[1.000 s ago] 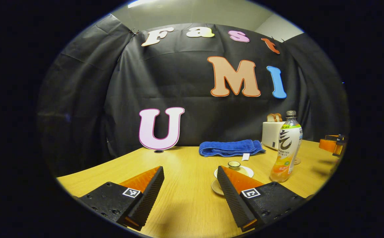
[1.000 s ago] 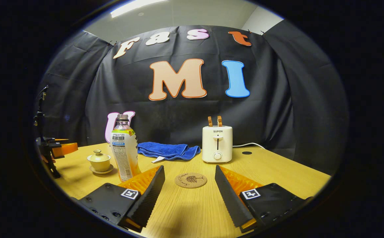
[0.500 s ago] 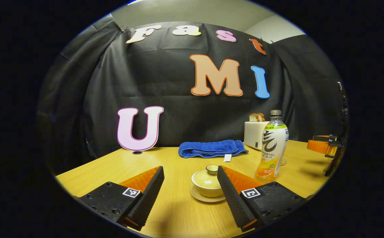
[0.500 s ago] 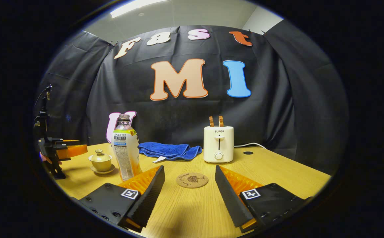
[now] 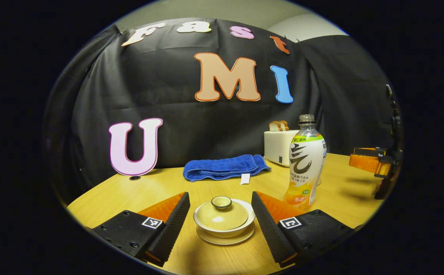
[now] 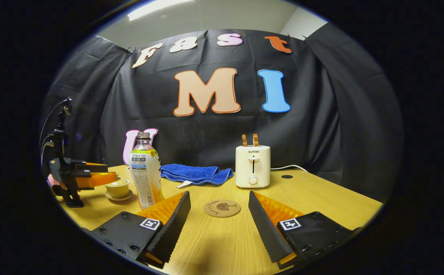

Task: Open the teacup lid with one hand, grasp the water bottle and pour water into the teacup with the other hand; after pouring, place the water bottle on the coaster and then close the teacup lid.

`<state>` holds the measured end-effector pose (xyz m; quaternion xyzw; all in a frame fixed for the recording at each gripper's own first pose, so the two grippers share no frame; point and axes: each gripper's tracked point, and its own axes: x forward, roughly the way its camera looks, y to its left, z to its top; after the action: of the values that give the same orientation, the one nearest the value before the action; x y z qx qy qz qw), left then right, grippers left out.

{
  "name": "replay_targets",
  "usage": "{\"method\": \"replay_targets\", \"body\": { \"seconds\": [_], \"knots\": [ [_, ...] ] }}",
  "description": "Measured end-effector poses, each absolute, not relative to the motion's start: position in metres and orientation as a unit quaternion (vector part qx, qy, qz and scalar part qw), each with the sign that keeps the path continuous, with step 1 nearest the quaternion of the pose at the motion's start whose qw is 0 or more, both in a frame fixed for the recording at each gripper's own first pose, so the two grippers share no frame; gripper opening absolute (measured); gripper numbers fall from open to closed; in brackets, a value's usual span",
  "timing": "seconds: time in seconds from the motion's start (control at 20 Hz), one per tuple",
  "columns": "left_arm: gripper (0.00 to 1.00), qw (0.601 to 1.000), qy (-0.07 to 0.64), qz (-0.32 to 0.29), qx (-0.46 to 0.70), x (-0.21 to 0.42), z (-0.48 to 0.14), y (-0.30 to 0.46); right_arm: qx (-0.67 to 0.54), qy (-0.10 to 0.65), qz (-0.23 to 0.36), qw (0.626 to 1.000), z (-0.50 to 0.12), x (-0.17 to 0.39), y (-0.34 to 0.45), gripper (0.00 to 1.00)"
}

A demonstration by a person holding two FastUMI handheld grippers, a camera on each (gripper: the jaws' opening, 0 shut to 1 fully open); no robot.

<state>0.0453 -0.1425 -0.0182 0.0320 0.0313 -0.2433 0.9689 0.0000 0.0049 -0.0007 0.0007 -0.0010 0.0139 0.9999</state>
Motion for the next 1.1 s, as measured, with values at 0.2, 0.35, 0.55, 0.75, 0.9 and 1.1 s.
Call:
{"method": "replay_targets", "body": {
  "seconds": [0.2,0.35,0.55,0.75,0.9,1.1],
  "knots": [
    [0.93,0.964,0.045,-0.259,0.031,0.052,-0.022,-0.150,0.001,-0.001,0.014,1.000,-0.001,0.000,0.005,0.96],
    [0.93,0.961,0.062,-0.268,0.028,0.055,-0.027,-0.153,0.001,-0.001,0.014,1.000,0.000,0.000,0.005,0.94],
    [0.83,0.960,0.075,-0.268,0.033,0.061,-0.030,-0.155,0.001,-0.001,0.014,1.000,0.000,0.000,0.005,0.94],
    [0.65,0.961,0.070,-0.264,0.035,0.066,-0.029,-0.154,0.001,-0.001,0.014,1.000,-0.001,0.000,0.005,0.99],
    [0.50,0.962,0.066,-0.264,0.034,0.068,-0.028,-0.154,0.001,-0.001,0.014,1.000,-0.001,0.000,0.005,0.96],
    [0.33,0.963,0.059,-0.262,0.028,0.068,-0.024,-0.152,0.001,-0.001,0.014,1.000,-0.001,0.000,0.005,0.99]
  ]
}}
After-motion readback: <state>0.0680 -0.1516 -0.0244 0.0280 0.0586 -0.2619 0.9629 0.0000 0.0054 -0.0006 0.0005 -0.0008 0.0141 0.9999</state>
